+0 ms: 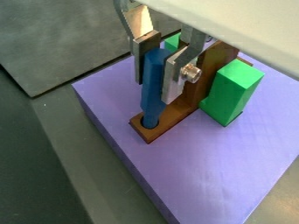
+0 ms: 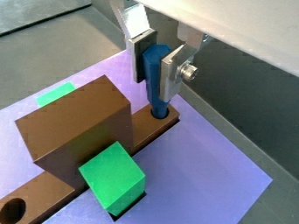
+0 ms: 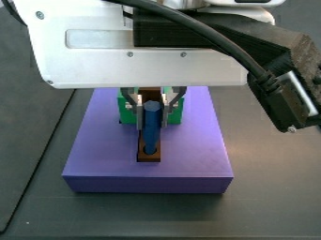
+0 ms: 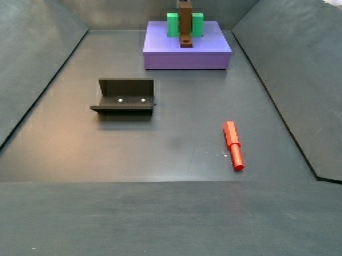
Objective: Pick up the blue object. Move up. Place the blue object on the fixture. Regrasp the blue object. Move to above the board. Insert the blue object.
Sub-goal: Insert the blue object.
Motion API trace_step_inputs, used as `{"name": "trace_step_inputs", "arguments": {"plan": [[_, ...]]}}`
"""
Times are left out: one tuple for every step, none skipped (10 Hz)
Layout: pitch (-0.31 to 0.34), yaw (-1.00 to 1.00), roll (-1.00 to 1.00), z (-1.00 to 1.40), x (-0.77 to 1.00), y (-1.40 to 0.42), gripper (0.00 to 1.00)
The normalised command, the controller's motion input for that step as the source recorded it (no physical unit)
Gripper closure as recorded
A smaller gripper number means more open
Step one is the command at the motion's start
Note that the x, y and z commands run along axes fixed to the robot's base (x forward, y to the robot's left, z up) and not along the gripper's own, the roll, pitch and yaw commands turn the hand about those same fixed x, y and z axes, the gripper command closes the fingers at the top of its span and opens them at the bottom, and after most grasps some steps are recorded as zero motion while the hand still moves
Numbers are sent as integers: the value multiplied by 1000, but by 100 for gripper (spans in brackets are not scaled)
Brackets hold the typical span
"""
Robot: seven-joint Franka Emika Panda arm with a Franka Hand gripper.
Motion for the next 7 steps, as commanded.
{"name": "trace_step_inputs", "arguments": {"plan": [[-13, 157, 393, -149, 14, -126, 100], [-6, 117, 500, -106, 69, -97, 100], [0, 126, 500, -9, 40, -106, 100], [0, 126, 500, -60, 60, -106, 100], [0, 109, 500, -34, 80, -69, 100], [0, 103, 500, -9, 60, -80, 100], [0, 103, 500, -14, 54, -111, 100]]}}
